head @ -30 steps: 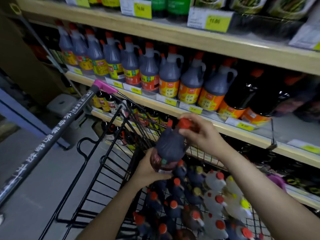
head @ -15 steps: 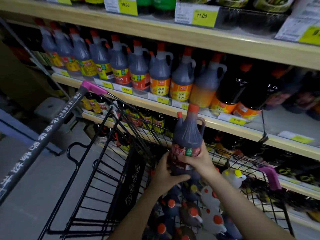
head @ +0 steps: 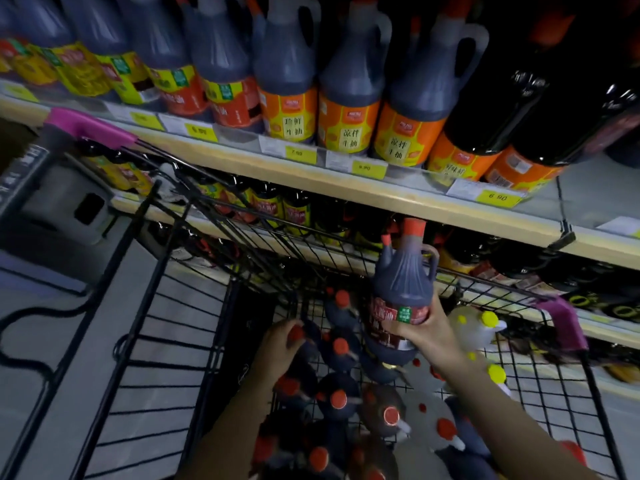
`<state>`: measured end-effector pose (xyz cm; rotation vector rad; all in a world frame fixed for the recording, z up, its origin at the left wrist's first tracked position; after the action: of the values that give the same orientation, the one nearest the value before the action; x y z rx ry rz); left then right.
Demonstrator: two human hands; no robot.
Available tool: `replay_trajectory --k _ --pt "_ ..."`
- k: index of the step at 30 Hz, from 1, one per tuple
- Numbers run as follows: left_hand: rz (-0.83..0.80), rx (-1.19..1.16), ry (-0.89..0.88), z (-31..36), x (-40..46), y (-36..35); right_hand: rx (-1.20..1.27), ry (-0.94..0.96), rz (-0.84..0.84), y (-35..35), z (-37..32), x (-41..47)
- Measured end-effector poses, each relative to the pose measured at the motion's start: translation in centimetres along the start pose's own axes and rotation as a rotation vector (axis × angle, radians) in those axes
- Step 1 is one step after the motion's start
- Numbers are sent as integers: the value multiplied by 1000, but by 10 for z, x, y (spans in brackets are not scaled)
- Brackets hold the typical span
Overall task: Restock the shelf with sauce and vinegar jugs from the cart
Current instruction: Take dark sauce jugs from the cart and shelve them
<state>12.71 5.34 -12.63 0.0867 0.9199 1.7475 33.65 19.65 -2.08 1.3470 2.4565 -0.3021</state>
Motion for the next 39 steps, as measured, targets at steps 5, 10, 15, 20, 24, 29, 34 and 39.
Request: replay_trajectory --k 5,10,15,20,24,29,34,39 --pt "59 80 -48 16 -7 18 -25 -43 52 14 18 -7" --pt "224 158 -150 63 -19 65 0 -53 37 29 -6 -32" --pt "343 297 -301 123 -36 114 1 -23 106 55 -41 -62" --pt "382 273 -418 187 -56 139 -26 32 167 93 -75 -93" --pt "408 243 -497 242 -75 123 -57 95 190 134 -94 -110" --pt "399 229 -549 298 -84 74 -104 107 189 194 -94 -127" --pt "470 163 -513 342 -98 15 -111 96 116 267 -94 -140" --pt "482 100 -472 379 -112 -28 -143 44 101 325 -100 -147"
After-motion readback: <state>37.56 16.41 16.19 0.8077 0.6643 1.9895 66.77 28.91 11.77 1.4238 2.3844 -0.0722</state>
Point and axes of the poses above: each hand's wrist, its own x-axis towards the middle knuckle, its own y-axis out of the back of the hand, z = x × y, the point moved 4 cm from there along x, towards the middle knuckle, and after that the axes turned 4 degrees about -y, right-handed, at the moved point
